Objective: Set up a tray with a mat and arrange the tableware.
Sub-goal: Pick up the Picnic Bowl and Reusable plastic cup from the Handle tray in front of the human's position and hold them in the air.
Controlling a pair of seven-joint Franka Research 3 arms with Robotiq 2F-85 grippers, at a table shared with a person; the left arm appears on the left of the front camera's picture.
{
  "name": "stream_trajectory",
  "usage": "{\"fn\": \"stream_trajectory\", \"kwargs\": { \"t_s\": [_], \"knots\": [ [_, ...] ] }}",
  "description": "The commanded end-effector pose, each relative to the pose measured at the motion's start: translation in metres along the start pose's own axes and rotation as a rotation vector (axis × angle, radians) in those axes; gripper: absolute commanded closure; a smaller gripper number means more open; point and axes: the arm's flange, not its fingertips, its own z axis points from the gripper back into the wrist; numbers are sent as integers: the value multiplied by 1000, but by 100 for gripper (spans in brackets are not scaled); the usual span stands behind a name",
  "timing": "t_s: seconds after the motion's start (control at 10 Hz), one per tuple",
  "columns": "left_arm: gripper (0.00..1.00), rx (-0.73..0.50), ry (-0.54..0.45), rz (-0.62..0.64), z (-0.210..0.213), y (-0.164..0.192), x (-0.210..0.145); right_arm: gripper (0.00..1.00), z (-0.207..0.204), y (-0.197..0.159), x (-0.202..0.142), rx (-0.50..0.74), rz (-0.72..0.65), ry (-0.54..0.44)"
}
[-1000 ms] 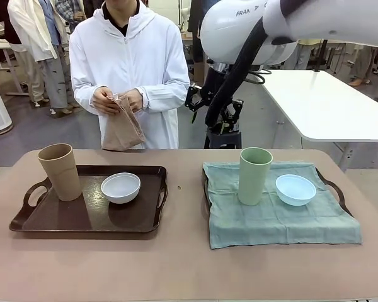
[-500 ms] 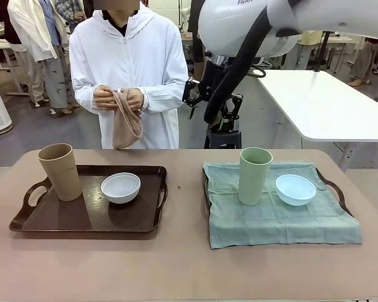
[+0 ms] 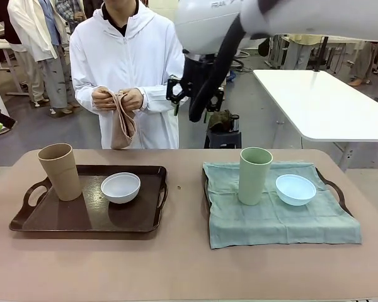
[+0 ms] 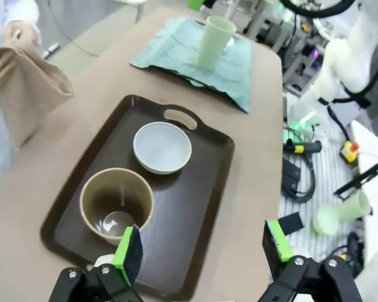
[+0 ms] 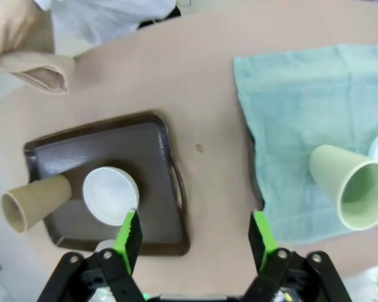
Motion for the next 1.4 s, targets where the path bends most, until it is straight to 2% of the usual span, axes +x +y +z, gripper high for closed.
{"fn": "stream_trajectory", "kwargs": {
  "t_s": [0.0, 0.2, 0.3, 0.4, 0.7, 0.9, 1.0, 1.1, 1.3],
  "knots": [
    [0, -36, 5, -101, 9, 27, -11, 12, -13, 40, 8, -57, -20, 5],
    [0, -62, -37, -179, 5, 53, -25, 12, -43, 65, -5, -116, 14, 25],
    [0, -17, -58, -224, 1, 64, -34, 12, -64, 78, -14, -150, 10, 33],
    [0, 14, -113, -262, -12, 56, -19, 12, -79, 86, -21, -180, 17, 46],
    [0, 276, -152, -356, -28, 56, -20, 12, -102, 108, -41, -198, 68, 68],
    [0, 268, -141, -354, -24, 60, -18, 12, -99, 106, -39, -184, 63, 76],
    [0, 263, -128, -313, -23, 56, -20, 12, -93, 99, -42, -174, 66, 73],
    [0, 250, -134, -334, -17, 66, -14, 12, -106, 105, -48, -175, 76, 93],
    [0, 250, -134, -334, -17, 66, -14, 12, -106, 105, -48, -175, 76, 93]
  ]
}}
